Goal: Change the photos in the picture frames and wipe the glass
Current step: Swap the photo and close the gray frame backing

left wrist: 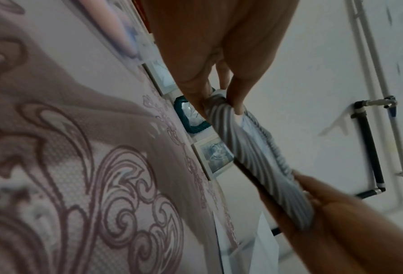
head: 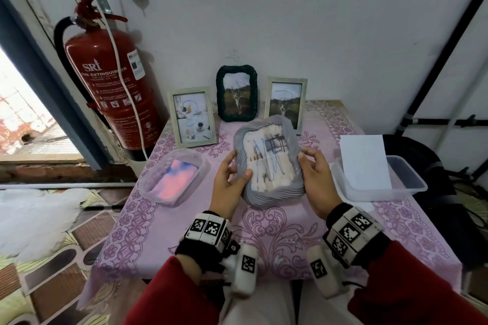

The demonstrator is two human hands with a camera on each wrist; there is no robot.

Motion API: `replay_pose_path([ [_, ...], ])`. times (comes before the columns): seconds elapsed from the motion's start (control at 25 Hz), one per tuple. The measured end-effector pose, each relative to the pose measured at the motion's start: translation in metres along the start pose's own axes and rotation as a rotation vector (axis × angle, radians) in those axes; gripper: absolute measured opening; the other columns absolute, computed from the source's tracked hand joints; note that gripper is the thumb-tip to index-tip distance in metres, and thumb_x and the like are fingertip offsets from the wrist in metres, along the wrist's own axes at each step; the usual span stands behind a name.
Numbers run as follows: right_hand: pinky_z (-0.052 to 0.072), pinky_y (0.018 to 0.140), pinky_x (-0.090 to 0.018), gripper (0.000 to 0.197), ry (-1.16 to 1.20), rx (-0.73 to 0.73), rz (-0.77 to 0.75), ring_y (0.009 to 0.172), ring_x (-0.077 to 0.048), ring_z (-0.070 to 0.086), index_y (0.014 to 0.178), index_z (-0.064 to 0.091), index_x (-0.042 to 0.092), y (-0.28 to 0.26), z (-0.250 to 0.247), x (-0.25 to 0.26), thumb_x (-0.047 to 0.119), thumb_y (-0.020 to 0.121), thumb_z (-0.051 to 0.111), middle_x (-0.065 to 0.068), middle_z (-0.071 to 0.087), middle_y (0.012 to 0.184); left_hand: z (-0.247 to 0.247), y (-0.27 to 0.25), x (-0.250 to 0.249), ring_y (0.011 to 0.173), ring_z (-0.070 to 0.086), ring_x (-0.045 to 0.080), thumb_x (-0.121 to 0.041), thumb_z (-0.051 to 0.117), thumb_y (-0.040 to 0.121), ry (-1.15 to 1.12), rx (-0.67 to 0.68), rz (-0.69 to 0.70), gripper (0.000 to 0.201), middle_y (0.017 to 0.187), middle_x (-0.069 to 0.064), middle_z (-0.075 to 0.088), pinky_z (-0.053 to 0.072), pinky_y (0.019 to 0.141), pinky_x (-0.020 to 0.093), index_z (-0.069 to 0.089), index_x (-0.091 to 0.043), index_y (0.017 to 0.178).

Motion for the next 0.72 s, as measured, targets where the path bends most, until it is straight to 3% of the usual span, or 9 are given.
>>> replay_pose_path([
  [0.08,0.058,0.070,-0.023,0.033,0.031,0.024,0.027,0.090,-0.016,0.065,0.126,0.041,0.013,-0.004,0.001,-0.015,0.020,0.095,0.049,-0.014,0.064,0.110,-0.003,0.001,0.006,0.094,0.060,0.014,-0.001,0.058,0.087,0.006,-0.009,-0.008,0.057,0.114,0.015,0.050,0.055,0.070,0.014,0.039,-0.013,0.139],
  [0.2,0.054,0.078,-0.022,0.049,-0.063,0.076,0.032,0.096,-0.013,0.061,0.132,0.036,0.014,-0.006,0.001,-0.034,0.008,0.089,0.059,-0.011,0.059,0.116,-0.007,0.003,0.013,0.112,0.055,0.032,0.003,0.058,0.086,0.070,-0.017,-0.010,0.057,0.121,0.023,0.050,0.054,0.081,0.023,0.038,-0.008,0.139],
  [0.32,0.049,0.068,-0.009,0.058,-0.255,0.127,0.025,0.087,-0.003,0.055,0.135,0.036,0.010,-0.005,-0.001,-0.048,0.004,0.085,0.064,0.000,0.054,0.101,-0.013,0.003,0.021,0.088,0.060,0.019,0.006,0.059,0.084,0.124,-0.006,-0.026,0.059,0.098,0.003,0.054,0.054,0.066,0.013,0.038,-0.007,0.138],
  [0.4,0.048,0.068,-0.011,0.059,-0.343,0.162,0.039,0.083,-0.007,0.053,0.134,0.039,0.007,-0.003,-0.002,-0.056,0.006,0.082,0.067,0.006,0.050,0.093,-0.018,0.003,0.025,0.082,0.058,0.016,0.007,0.060,0.083,0.175,0.001,-0.036,0.059,0.096,0.003,0.053,0.052,0.061,0.010,0.038,-0.009,0.136],
  [0.48,0.050,0.077,-0.022,0.061,-0.394,0.190,0.063,0.082,-0.012,0.054,0.134,0.041,0.007,0.001,-0.003,-0.061,0.008,0.080,0.071,0.005,0.050,0.092,-0.023,0.005,0.028,0.089,0.055,0.020,0.004,0.063,0.082,0.291,0.014,-0.054,0.061,0.104,0.008,0.053,0.053,0.068,0.014,0.037,-0.009,0.137],
  [0.56,0.048,0.076,-0.024,0.063,-0.424,0.204,0.079,0.079,-0.012,0.053,0.133,0.044,0.007,0.004,-0.004,-0.065,0.008,0.078,0.073,0.004,0.050,0.089,-0.027,0.007,0.032,0.096,0.053,0.023,-0.001,0.065,0.082,0.452,0.028,-0.072,0.064,0.115,0.014,0.049,0.050,0.087,0.027,0.036,-0.008,0.139],
  [0.6,0.047,0.073,-0.021,0.063,-0.438,0.213,0.089,0.076,-0.011,0.051,0.133,0.044,0.007,0.005,-0.003,-0.068,0.007,0.077,0.074,0.005,0.049,0.086,-0.028,0.008,0.034,0.098,0.051,0.024,-0.003,0.066,0.083,0.536,0.026,-0.075,0.064,0.117,0.014,0.044,0.044,0.097,0.026,0.036,-0.007,0.139],
  [0.68,0.046,0.071,-0.017,0.064,-0.465,0.226,0.107,0.076,-0.013,0.047,0.132,0.045,0.004,0.006,-0.002,-0.072,0.007,0.076,0.075,0.004,0.046,0.080,-0.030,0.010,0.036,0.098,0.045,0.020,-0.007,0.065,0.084,0.649,0.015,-0.076,0.063,0.112,0.009,0.033,0.031,0.100,0.013,0.036,-0.005,0.140],
  [0.72,0.045,0.071,-0.018,0.064,-0.476,0.225,0.111,0.078,-0.014,0.046,0.132,0.045,0.004,0.006,-0.003,-0.074,0.007,0.075,0.075,0.003,0.045,0.079,-0.030,0.011,0.038,0.099,0.045,0.020,-0.009,0.065,0.085,0.689,0.013,-0.080,0.062,0.111,0.008,0.032,0.029,0.103,0.015,0.037,-0.006,0.140],
])
Point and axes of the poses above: each hand's wrist, its own y-axis towards the middle knuckle, its own z-axis out of the palm, x = y × z, the point moved 8 cm from there along y, towards the middle knuckle
